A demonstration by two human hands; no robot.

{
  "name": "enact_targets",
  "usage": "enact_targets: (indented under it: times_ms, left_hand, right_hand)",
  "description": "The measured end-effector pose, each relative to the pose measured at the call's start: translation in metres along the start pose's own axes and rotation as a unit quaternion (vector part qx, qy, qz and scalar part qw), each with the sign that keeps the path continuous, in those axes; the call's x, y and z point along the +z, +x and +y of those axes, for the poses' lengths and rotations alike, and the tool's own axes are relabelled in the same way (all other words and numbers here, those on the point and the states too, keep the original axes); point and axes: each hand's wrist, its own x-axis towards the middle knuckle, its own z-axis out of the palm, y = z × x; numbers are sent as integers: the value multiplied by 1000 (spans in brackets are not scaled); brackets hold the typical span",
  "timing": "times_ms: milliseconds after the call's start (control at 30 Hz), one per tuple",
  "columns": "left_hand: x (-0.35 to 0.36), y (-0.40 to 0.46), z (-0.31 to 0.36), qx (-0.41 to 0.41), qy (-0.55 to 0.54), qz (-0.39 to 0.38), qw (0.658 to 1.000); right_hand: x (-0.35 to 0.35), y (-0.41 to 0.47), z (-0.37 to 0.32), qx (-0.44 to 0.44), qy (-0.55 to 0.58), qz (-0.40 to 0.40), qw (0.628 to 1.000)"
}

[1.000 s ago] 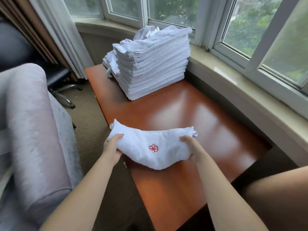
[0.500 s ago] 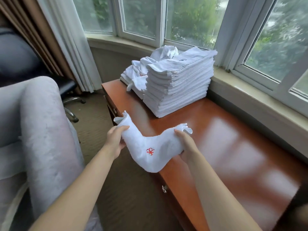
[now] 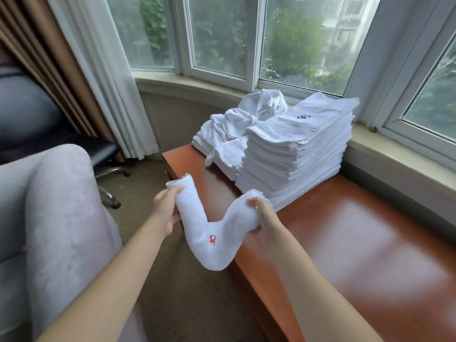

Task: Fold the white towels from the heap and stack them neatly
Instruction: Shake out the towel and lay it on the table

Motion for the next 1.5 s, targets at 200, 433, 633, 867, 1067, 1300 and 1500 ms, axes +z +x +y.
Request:
enact_targets:
  times_ms: [200,433,633,867,1067,1300,1500]
  left_hand:
    - [27,83,49,7,33,-7,999]
    - [57,190,105,-11,49,-79,996]
    - [107,288,158,-28,107,-201,973]
    - [169,364,195,-37,151,-345,925]
    - [229,380,198,-46,188,-406,893]
    - [297,382,199,-108,221,-435,866]
    - [349,395,208,-117,234,-524,810]
  right_hand:
    - [61,63,-49,-14,47,-44,998]
    - [121,125,-100,-46,53,-4,998]
    - [180,172,-152,-113,134,24,984]
    - [212,209,-191,-184,192,104,958]
    - [194,230,-219,-206,265,157,929]
    - [160,246,-257,-239,326,125,906]
    - [162,253,-273,-283,332,222,872]
